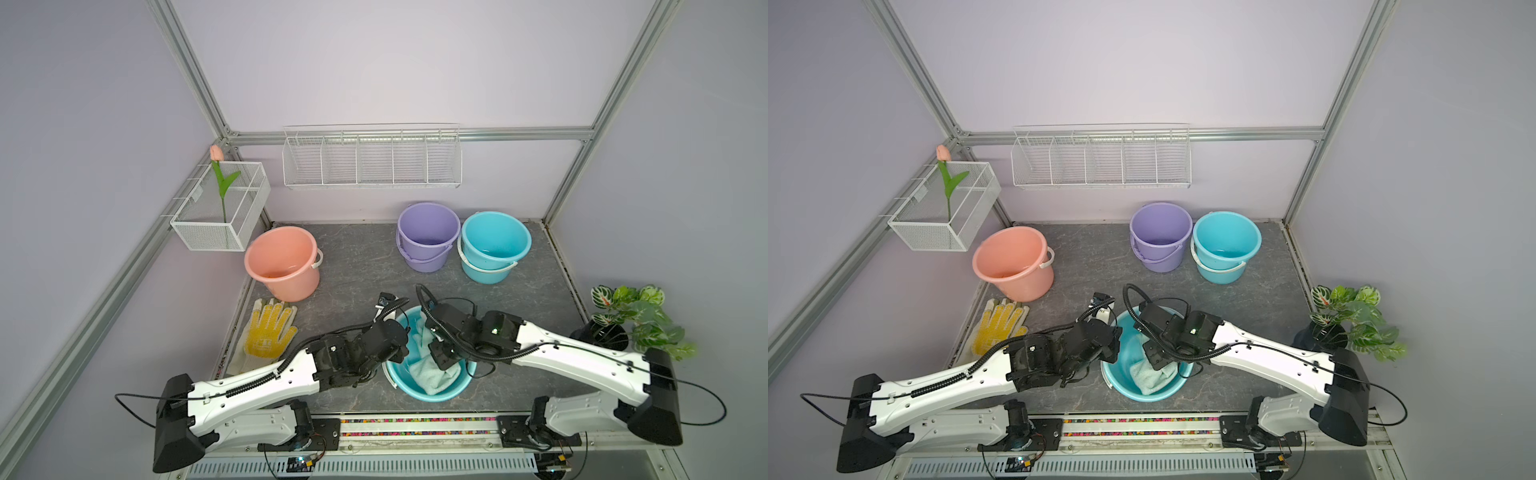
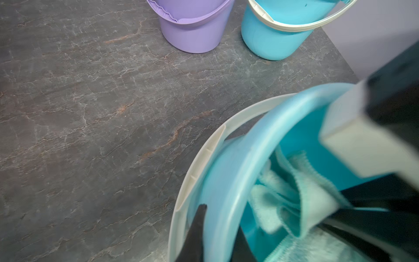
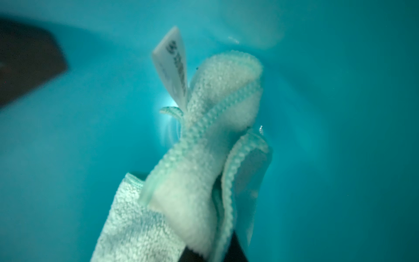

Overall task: Wipe the inside of the bucket with a cloth
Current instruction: Wipe the dirt from the inside of the bucket.

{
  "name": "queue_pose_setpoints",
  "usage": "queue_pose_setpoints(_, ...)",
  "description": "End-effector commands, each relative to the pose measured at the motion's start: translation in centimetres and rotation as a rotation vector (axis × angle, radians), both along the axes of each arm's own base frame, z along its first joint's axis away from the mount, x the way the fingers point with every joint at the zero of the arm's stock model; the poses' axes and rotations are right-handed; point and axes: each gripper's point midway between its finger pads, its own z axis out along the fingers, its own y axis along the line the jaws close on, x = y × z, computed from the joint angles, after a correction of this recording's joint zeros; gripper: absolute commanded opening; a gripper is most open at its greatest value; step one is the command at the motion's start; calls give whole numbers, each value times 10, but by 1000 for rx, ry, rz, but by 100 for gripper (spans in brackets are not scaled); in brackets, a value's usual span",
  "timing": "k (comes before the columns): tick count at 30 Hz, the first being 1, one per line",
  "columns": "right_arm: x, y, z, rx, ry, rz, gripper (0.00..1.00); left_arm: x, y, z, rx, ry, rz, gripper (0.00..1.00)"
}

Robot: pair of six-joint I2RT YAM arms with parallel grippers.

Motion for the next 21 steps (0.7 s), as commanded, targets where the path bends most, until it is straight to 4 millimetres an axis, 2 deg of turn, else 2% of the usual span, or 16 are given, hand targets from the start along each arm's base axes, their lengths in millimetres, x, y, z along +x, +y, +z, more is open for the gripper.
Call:
queue_pose_setpoints(1, -17, -28, 14, -42, 83, -64, 7, -2, 2, 6, 15, -20, -18, 0)
queue_pose_setpoints(6, -40, -36, 27, -38, 194, -60, 7, 0, 3, 7, 16, -27, -11, 0)
queue_pose_setpoints(12, -61, -10, 28, 57, 356, -39, 7, 1, 1, 9, 16, -34, -8, 0)
queue_pose_setpoints(17, -61, 6, 12, 69, 406, -41, 7, 1, 1, 10, 14, -33, -6, 0)
queue_pose_setpoints(21, -65, 18, -12, 63, 463, -33, 7, 1, 3, 10, 13, -33, -4, 0)
